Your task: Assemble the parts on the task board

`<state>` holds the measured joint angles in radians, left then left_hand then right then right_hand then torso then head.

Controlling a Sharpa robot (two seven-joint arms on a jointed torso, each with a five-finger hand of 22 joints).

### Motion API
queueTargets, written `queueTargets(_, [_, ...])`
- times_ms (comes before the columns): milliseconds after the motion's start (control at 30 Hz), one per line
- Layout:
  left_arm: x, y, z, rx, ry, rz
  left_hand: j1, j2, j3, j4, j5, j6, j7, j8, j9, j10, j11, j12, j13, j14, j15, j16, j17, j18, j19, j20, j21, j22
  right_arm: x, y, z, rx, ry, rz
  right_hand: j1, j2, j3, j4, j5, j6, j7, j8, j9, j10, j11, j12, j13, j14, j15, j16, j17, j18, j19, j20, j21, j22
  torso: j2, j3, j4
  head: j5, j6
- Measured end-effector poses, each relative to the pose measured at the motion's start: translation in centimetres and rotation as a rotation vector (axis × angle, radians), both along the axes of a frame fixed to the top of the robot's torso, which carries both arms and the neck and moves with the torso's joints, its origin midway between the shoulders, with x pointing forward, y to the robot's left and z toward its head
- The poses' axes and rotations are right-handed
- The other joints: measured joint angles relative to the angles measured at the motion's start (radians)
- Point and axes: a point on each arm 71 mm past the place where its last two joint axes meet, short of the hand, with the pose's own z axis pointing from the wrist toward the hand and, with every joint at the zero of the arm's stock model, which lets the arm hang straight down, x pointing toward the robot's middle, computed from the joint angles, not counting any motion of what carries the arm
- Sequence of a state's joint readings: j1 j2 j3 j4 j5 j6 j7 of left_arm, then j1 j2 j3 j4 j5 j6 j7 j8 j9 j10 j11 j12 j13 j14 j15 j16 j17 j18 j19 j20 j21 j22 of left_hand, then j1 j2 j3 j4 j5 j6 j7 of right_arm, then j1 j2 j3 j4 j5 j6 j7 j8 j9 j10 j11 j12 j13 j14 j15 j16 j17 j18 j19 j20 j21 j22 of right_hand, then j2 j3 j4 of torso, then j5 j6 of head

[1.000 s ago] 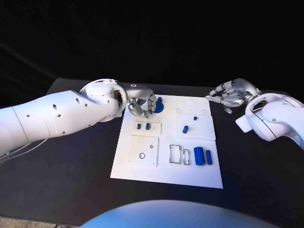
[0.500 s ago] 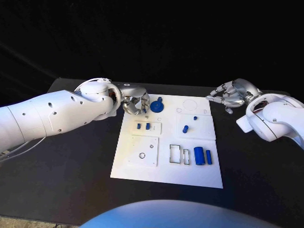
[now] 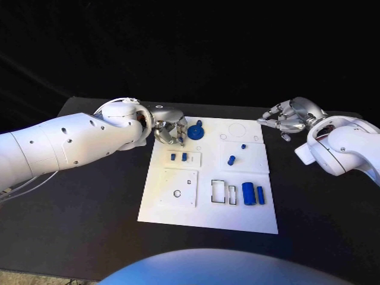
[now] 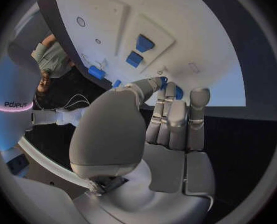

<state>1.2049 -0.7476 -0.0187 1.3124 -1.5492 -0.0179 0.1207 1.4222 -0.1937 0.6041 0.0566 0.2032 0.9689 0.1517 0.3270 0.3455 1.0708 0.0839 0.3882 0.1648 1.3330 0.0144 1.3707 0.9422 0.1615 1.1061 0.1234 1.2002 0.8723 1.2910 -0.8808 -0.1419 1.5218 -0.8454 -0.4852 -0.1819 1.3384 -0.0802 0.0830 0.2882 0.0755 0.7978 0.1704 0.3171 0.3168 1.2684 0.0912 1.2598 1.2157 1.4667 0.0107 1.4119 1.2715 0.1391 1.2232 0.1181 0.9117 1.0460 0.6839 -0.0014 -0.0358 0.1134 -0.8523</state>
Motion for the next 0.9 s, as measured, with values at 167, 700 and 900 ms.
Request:
queueTargets(167, [-0.05,-0.17,-0.05,0.0,0.003,-0.004,0.0,0.0,0.0,0.0,0.0,0.002,-0.002,0.0,0.0,0.0,0.0,0.0,0.0,0.0,0.0,0.0,0.0,0.0,0.0,0.0,0.0,0.0,-0.01,0.01,0.0,0.0,0.0,0.0,0.0,0.0,0.0,0.0,0.0,0.0,0.0,0.0,0.0,0.0,0.0,0.0,0.0,0.0,0.0,0.0,0.0,0.0,0.0,0.0,0.0,0.0,0.0,0.0,0.0001,-0.001,-0.001])
queueTargets(700, [0.0,-0.39,-0.53,0.014,0.02,-0.001,0.0,0.0,0.0,0.0,0.0,0.003,-0.003,0.0,0.001,0.003,-0.003,0.0,0.001,0.0,0.0,-0.004,0.0,0.0,-0.004,-0.004,-0.005,-0.001,-0.01,0.04,0.0,0.001,0.0,0.0,0.0,0.0,0.0,0.0,0.0,0.0,0.0,0.0,0.0,0.0,0.0,0.0,0.0,0.0,0.0,0.0,0.0,0.0,0.0,0.0,0.0,0.0,-0.001,-0.0006,0.0006,-0.001,-0.003])
queueTargets(900, [0.11,-0.4,-0.66,0.023,0.029,0.005,0.0,0.0,0.0,0.0,-0.004,0.003,-0.003,-0.006,0.001,0.003,-0.003,-0.005,0.001,0.0,0.0,-0.009,-0.012,0.0,-0.011,-0.004,-0.012,-0.015,-0.01,0.05,0.0,0.001,0.0,0.001,0.0,0.0,0.0,0.0,0.0,0.0,0.0,0.0,0.0,0.0,0.0,0.0,0.0,0.0,0.0,0.0,0.0,0.0,0.0,0.0,0.0,0.0,0.0,-0.0005,0.0005,-0.001,-0.004])
